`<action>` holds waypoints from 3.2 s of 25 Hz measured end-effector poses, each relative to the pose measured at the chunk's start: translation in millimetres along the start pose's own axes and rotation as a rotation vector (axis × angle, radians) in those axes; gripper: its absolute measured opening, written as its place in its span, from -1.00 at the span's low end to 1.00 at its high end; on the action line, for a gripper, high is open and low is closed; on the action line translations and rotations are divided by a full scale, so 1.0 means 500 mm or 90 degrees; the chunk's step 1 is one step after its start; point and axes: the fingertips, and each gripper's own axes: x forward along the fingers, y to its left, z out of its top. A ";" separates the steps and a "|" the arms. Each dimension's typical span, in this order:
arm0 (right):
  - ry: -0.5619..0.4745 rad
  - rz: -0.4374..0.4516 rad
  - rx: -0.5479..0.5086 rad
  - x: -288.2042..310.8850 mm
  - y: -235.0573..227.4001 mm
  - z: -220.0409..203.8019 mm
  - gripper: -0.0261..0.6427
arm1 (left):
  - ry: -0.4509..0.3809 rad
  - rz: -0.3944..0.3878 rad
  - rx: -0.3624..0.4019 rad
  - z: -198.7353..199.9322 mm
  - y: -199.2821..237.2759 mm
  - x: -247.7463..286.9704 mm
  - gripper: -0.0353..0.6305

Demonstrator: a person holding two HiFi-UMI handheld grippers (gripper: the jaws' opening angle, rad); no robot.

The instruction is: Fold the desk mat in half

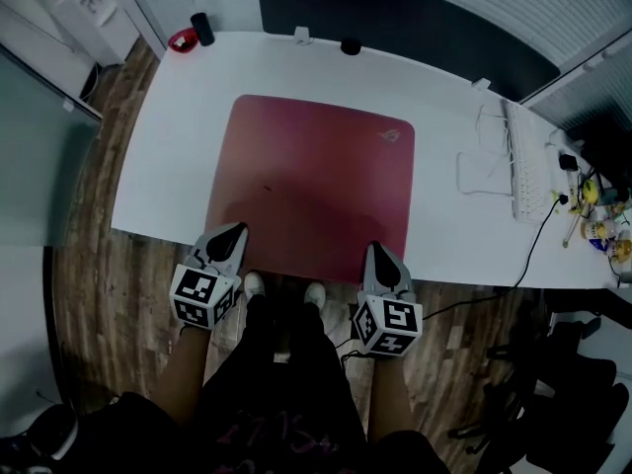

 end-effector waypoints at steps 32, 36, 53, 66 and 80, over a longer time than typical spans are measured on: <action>0.216 0.179 -0.719 0.009 0.115 -0.240 -0.09 | 0.277 -0.178 0.609 -0.228 -0.093 -0.001 -0.15; 0.211 0.179 -0.693 0.015 0.113 -0.232 -0.28 | 0.267 -0.185 0.585 -0.223 -0.092 0.004 -0.33; 0.179 0.282 -0.611 -0.016 0.136 -0.124 -0.83 | 0.217 -0.273 0.534 -0.100 -0.110 -0.032 -0.83; 0.289 0.473 -0.674 0.034 0.123 0.013 -0.84 | 0.289 -0.450 0.538 0.066 -0.069 0.025 -0.84; 0.324 0.465 -0.721 0.286 0.039 0.202 -0.83 | 0.310 -0.494 0.542 0.258 0.061 0.264 -0.84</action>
